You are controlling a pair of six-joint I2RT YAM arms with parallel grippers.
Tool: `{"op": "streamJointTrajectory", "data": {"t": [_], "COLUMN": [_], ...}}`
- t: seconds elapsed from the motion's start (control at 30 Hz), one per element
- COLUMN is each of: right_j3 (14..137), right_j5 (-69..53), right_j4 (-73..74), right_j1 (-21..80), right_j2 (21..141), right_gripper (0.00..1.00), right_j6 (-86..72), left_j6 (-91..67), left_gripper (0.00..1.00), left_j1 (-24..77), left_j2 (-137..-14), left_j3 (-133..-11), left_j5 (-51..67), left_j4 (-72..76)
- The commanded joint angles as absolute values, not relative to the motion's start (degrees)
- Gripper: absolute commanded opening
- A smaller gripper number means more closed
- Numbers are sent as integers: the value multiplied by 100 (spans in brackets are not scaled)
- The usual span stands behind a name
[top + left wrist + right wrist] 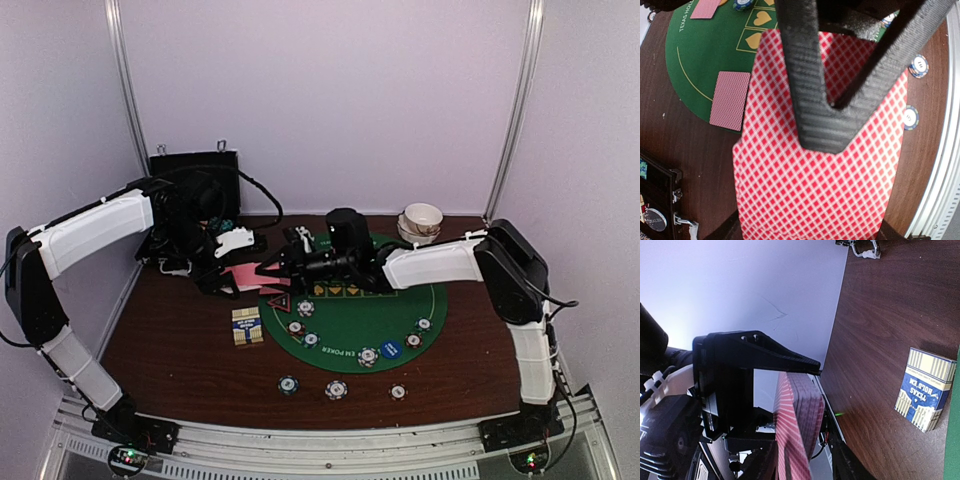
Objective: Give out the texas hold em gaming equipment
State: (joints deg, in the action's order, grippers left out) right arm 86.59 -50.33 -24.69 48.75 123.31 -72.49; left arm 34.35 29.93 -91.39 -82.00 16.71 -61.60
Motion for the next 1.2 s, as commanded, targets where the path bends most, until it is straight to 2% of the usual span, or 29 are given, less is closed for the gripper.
{"op": "streamJointTrajectory", "data": {"t": [0.0,0.57,0.8,1.1,1.17], "right_j3": [8541,8129,7821,6433,6156], "right_j5": [-5080,-5053,-5146,-5323,-5335], "right_j4": [-2604,-2055,-2012,-1445,-953], "right_j1": [4836,4679,4465,3557,3347], "right_j2": [11905,11326,11033,10127,9954], "right_gripper": [35,0,0,0,0], "right_j6": [-7282,-7013,-6971,-6350,-5991], "left_j6": [3425,3445,3454,3472,3472], "left_gripper": [0,0,0,0,0], "left_j1": [2962,2962,2962,2962,2962], "left_j2": [-9009,-9008,-9009,-8976,-8977], "left_j3": [-8297,-8318,-8341,-8326,-8325], "left_j5": [1757,1726,1684,1677,1684], "left_j4": [-6092,-6108,-6157,-6175,-6190]}}
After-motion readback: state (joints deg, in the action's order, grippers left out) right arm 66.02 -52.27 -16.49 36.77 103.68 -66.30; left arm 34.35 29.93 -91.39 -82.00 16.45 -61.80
